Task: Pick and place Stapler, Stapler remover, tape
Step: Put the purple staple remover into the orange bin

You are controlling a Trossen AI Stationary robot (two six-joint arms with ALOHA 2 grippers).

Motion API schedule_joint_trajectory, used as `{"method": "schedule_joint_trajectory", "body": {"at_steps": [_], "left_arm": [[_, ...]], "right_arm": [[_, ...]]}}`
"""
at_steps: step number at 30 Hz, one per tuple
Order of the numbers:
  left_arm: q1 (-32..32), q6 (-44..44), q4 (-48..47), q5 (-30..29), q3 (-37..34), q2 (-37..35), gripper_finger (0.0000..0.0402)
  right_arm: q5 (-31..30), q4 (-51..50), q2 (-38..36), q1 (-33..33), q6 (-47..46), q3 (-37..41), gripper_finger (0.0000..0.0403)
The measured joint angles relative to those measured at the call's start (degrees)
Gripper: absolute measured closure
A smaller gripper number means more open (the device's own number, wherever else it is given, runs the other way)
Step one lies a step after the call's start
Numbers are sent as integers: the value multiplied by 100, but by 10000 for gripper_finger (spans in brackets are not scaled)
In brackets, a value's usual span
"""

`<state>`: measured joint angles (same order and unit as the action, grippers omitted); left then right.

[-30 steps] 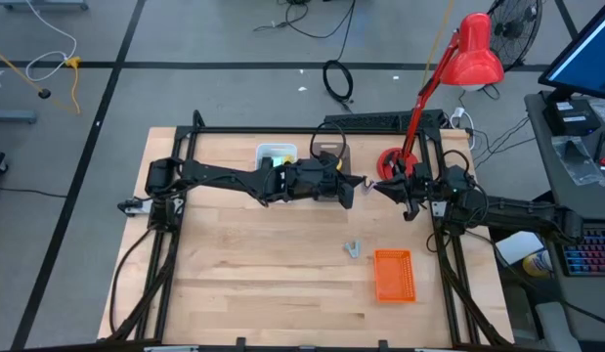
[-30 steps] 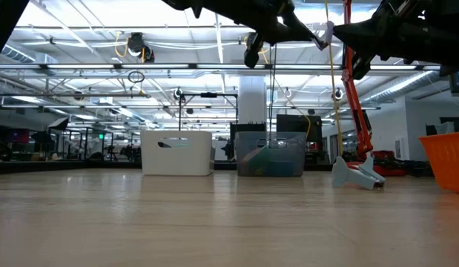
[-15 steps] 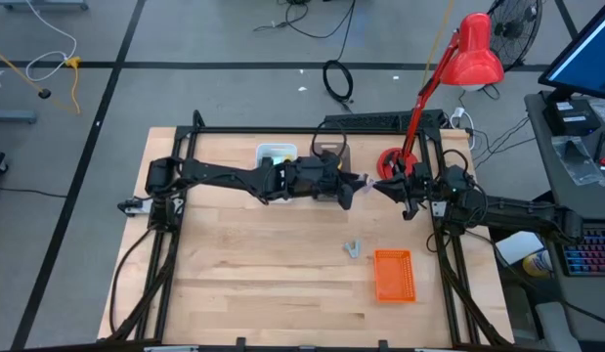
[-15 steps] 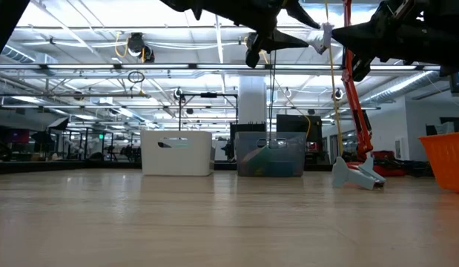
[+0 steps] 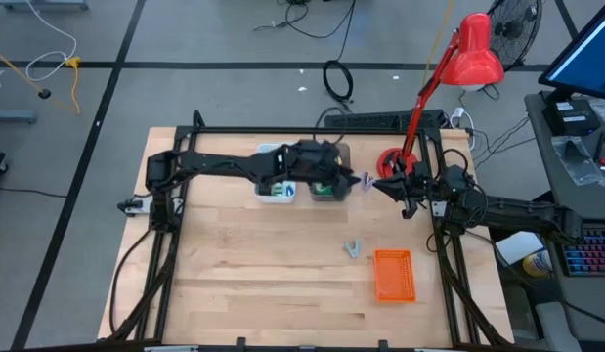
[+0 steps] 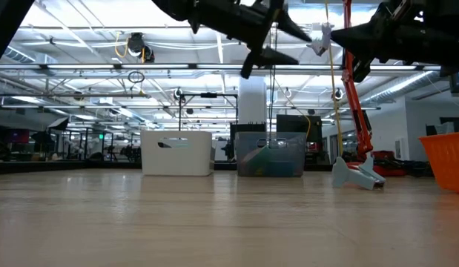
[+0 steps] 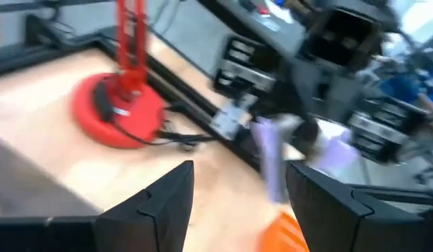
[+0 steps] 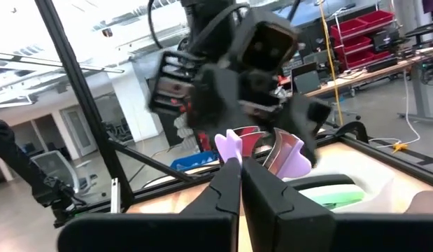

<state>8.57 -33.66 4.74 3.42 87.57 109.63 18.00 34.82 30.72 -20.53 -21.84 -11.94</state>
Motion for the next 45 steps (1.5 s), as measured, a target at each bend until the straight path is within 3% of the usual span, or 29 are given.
{"method": "schedule_joint_trajectory", "body": {"at_steps": [7,11,20,27,31,34,40,43,45], "left_arm": [[324,241,-530,-16,-2,-67,174],[358,273,-1064,-7,-2,-139,174],[-206,271,-2059,-136,-2,-139,174],[-745,202,-2223,-214,-2,-139,174],[-983,196,-2308,-197,-2,-139,174],[-1118,310,-2347,-280,-2,-139,174],[-1177,228,-2688,-941,-2,-139,174],[-1173,300,-2787,-1130,-2,-139,174],[-1175,395,-2843,-1229,-2,-139,174]], "right_arm": [[258,1,-13,0,-313,0,403],[1003,-100,-88,0,-758,0,403],[3615,-551,-457,4,-2553,-2,403],[4063,-1456,-735,25,-2983,-466,403],[4018,-2920,-770,254,-2585,-1019,403],[3537,-4457,-766,567,-2106,-1489,403],[1527,-7084,-714,1480,-1811,-2427,403],[642,-7512,-560,2017,-2430,-2674,403],[369,-7521,-364,2379,-2942,-2719,403]]}}
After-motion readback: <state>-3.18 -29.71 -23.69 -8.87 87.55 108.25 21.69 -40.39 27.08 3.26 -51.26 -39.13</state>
